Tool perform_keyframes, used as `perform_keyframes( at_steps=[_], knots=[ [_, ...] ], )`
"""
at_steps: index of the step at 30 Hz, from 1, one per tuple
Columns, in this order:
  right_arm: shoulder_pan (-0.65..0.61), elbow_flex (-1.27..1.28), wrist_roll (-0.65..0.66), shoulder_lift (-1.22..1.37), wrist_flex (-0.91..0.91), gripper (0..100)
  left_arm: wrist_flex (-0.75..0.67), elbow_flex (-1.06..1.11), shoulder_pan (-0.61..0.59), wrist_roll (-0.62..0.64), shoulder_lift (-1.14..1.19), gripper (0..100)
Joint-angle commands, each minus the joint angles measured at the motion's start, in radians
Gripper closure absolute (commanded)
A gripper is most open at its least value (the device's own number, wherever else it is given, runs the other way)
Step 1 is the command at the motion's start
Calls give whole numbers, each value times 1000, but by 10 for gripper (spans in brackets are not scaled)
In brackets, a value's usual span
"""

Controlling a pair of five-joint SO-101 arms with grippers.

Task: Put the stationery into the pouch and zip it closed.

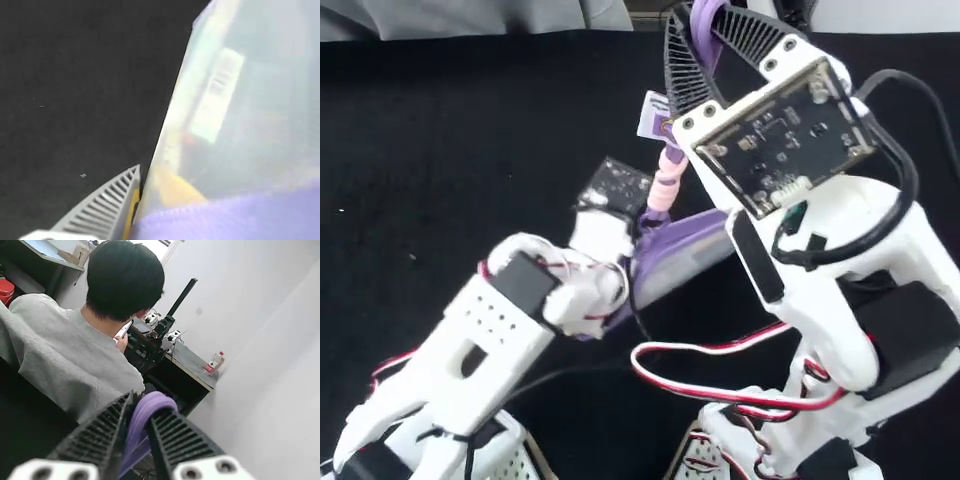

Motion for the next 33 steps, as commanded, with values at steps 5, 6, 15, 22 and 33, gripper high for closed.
perform_keyframes(
  at_steps=[5,6,15,22,33],
  knots=[
    [15,-8,0,-53,89,987,330,-555,-285,-273,57,972],
    [15,-10,0,-65,109,987,371,-654,-295,-302,86,972],
    [72,-7,3,-120,238,987,365,-863,-404,-390,588,973],
    [311,114,3,-120,259,987,365,-1191,-501,-397,927,972],
    [597,504,-6,-127,12,987,201,-1607,-367,-184,1339,971]
  ],
)
